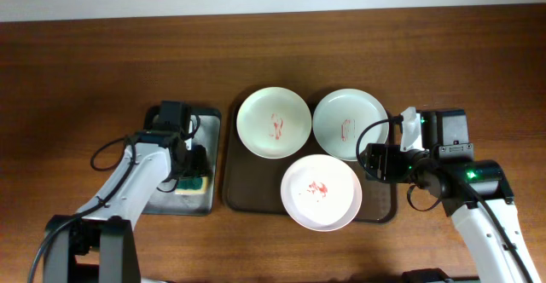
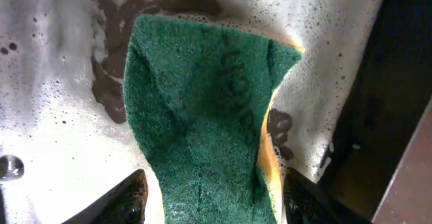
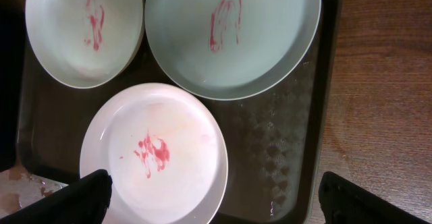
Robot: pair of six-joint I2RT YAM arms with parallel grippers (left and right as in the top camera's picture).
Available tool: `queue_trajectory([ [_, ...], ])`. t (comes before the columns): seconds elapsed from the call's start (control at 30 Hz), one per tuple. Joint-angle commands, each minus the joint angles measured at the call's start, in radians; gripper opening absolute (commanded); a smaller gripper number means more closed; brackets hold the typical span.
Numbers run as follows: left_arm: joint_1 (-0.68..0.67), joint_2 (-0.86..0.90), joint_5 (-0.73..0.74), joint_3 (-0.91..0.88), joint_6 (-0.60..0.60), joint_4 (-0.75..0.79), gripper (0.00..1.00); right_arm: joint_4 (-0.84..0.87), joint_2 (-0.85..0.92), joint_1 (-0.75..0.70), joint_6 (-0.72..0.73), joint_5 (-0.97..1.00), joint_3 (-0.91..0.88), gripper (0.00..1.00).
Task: Clean dirty plates on tray and stack at the side
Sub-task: 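Grasp the green-and-yellow sponge in the soapy water with the left gripper, then grip the rim of the front white plate with the right gripper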
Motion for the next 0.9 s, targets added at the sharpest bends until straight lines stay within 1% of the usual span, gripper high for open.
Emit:
queue_trajectory([
  [0.0,0.0,0.026,0.011,-0.034,-0.028,0.013,0.62,0.0,0.003,0.004,0.008,-0.008,0.019,0.99],
  [0.03,0.0,0.036,0.011,-0.039,-0.031,0.013,0.61,-0.001,0.003,0.004,0.008,-0.008,0.019,0.99],
  [0.07,0.0,0.043,0.011,-0.039,-0.031,0.013,0.56,-0.001,0.003,0.004,0.008,-0.008,0.019,0.99],
  [0.1,0.0,0.045,0.011,-0.039,-0.031,0.013,0.43,-0.001,0.003,0.004,0.008,-0.008,0.019,0.99],
  [0.13,0.0,0.044,0.011,-0.038,-0.031,0.017,0.24,-0.001,0.003,0.004,0.008,-0.008,0.019,0.99],
  [0.17,0.0,0.043,0.01,-0.035,-0.031,0.021,0.02,-0.003,0.003,0.004,0.008,-0.008,0.019,0.99],
  [0.2,0.0,0.043,-0.004,-0.026,-0.031,0.021,0.0,-0.005,0.003,0.004,0.008,-0.008,0.019,0.99],
  [0.33,0.001,0.007,-0.024,0.035,-0.03,0.002,0.0,-0.019,0.004,0.004,0.008,-0.009,0.018,0.99],
  [0.47,0.0,-0.077,-0.023,0.069,-0.03,-0.014,0.0,-0.056,0.03,0.004,0.0,-0.009,0.018,0.99],
  [0.53,0.0,-0.138,-0.023,0.069,-0.021,-0.018,0.01,-0.064,0.076,0.004,0.0,-0.009,0.018,0.96],
  [0.57,0.0,-0.159,-0.023,0.069,-0.018,-0.018,0.04,-0.064,0.096,0.004,0.0,-0.009,0.018,0.95],
  [0.6,0.0,-0.18,-0.024,0.069,-0.014,-0.016,0.04,-0.063,0.12,0.004,0.0,-0.009,0.018,0.93],
  [0.63,0.0,-0.207,-0.024,0.069,-0.014,-0.012,0.0,-0.061,0.147,0.004,0.0,-0.01,0.018,0.92],
  [0.67,0.0,-0.229,-0.025,0.07,-0.014,-0.009,0.0,-0.06,0.174,0.004,0.0,-0.024,0.018,0.92],
  [0.77,0.0,-0.278,-0.027,0.069,-0.014,-0.006,0.0,-0.058,0.263,0.004,0.0,-0.069,0.018,0.78],
  [0.87,0.0,-0.28,-0.047,0.069,-0.015,-0.006,0.0,-0.04,0.359,0.004,0.0,-0.07,0.018,0.69],
])
